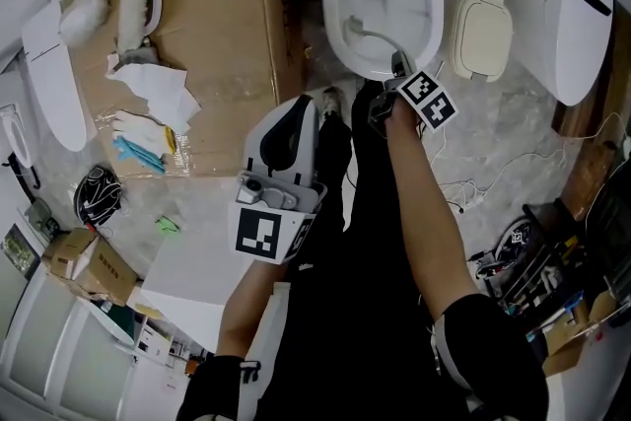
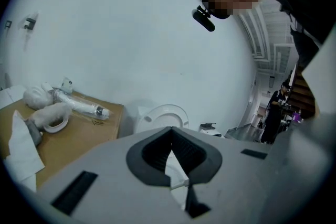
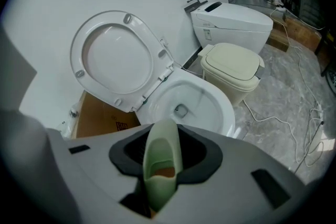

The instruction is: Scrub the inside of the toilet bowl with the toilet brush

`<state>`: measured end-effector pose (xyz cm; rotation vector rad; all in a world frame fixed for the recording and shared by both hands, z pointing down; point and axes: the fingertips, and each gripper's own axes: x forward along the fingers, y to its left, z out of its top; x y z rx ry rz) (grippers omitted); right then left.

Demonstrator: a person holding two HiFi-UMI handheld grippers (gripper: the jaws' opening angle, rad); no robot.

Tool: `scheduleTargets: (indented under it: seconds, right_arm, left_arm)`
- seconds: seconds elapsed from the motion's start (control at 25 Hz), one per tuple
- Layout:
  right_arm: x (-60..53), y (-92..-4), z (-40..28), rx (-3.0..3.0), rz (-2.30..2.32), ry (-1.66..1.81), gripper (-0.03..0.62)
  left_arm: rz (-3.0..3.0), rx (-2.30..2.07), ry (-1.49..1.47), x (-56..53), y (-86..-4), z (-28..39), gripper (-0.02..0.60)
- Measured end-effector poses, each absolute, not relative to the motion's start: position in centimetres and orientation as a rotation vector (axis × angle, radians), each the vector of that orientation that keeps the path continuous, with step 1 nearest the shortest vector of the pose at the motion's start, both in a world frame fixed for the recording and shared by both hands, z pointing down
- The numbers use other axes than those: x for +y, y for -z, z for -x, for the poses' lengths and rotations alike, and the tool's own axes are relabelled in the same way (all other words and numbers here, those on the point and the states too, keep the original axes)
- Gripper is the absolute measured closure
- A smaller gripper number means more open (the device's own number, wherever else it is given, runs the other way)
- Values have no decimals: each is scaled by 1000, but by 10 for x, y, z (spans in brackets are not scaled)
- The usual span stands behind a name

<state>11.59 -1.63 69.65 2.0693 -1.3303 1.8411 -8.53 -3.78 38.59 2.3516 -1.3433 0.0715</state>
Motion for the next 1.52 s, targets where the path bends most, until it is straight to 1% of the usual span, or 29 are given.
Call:
scheduleTargets:
  seconds: [0.12, 0.28, 0.48, 0.88, 1.2, 1.52]
  right_arm:
    - [3, -694, -121, -1338, -2032, -1801, 473]
    - [24, -691, -134, -1345, -1984, -1727, 473]
    - [30, -685, -148, -1427, -1879, -1561, 473]
    - [9, -684, -167, -1617, -1538, -1114, 473]
    - [-22, -683, -181, -1708, -1310, -914, 473]
    - [-64, -676, -185, -1803, -1034, -636, 473]
  left_arm:
    - [-2358, -1322, -102, -29, -388, 85, 574]
    - [-2365, -1299, -61, -24, -385, 83, 574]
    - [-2362, -1282, -63, -19, -388, 80, 574]
    - [-2340, -1269, -80, -22, -397, 68, 574]
    - [-2326, -1271, -96, -44, -397, 54, 574]
    - [-2288, -1304, -90, -65, -399, 39, 574]
